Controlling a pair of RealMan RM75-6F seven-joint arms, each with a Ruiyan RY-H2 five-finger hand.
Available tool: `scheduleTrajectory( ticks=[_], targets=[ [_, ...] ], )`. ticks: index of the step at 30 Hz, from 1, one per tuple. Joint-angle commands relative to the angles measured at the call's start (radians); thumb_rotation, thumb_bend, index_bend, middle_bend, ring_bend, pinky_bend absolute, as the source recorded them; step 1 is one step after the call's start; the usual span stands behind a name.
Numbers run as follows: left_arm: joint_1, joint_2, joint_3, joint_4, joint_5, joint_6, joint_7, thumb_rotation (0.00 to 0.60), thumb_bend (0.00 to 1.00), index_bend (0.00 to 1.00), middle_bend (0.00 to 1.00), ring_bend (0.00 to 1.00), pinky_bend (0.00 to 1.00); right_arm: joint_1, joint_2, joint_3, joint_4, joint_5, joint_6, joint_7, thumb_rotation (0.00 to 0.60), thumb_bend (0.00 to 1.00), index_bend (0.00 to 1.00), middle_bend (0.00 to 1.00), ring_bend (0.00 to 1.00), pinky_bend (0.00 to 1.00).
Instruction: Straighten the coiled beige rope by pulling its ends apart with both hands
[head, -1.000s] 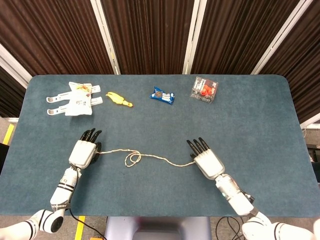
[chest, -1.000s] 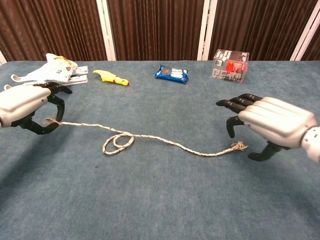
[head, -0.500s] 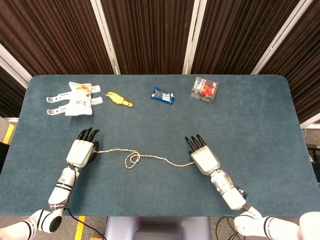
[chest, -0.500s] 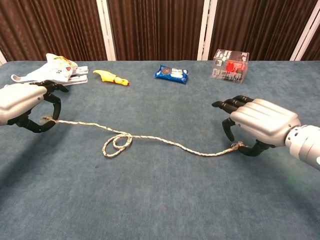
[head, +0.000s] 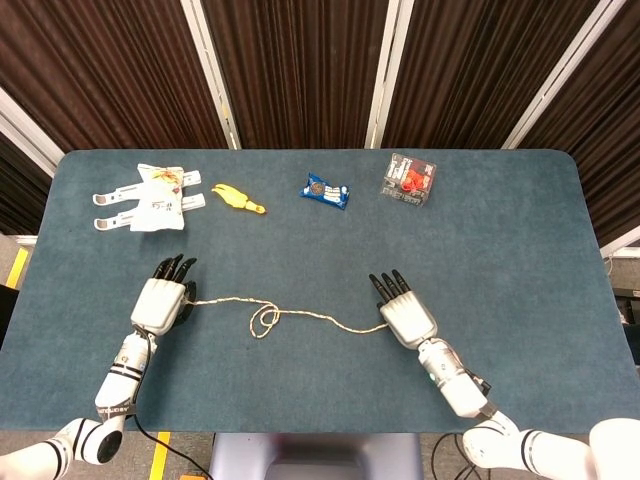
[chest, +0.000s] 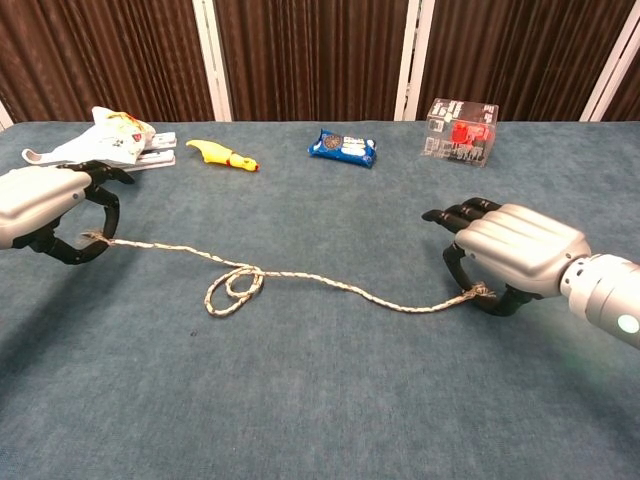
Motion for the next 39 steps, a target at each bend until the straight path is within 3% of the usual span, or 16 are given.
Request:
scheduleTrajectory(
  ticks=[1,21,39],
  targets=[
    [-0.001,0.000,0.001,0.000,0.001,-0.001,0.001,0.600,0.43,0.62,0.10,0.00,0.13,0.003,-0.003,-0.003,0.004,0.002,0.004,-0.001,0.600,0.45,0.69,0.04,0.00,0.00],
    [0.003,0.022,-0.002,-0.012,0.002,0.015,-0.007,0.600,0.43,0.59,0.10,0.00,0.13,0.013,0.009,-0.006,0.009,0.035,0.033,0.002,0.600,0.55,0.78,0.10,0.00,0.00],
    [0.066,0.106,-0.010,-0.013,-0.012,0.098,-0.027,0.600,0.43,0.59,0.10,0.00,0.12,-0.095,0.271,0.007,-0.103,0.038,0.205,0.120,0.600,0.55,0.79,0.10,0.00,0.00]
  ],
)
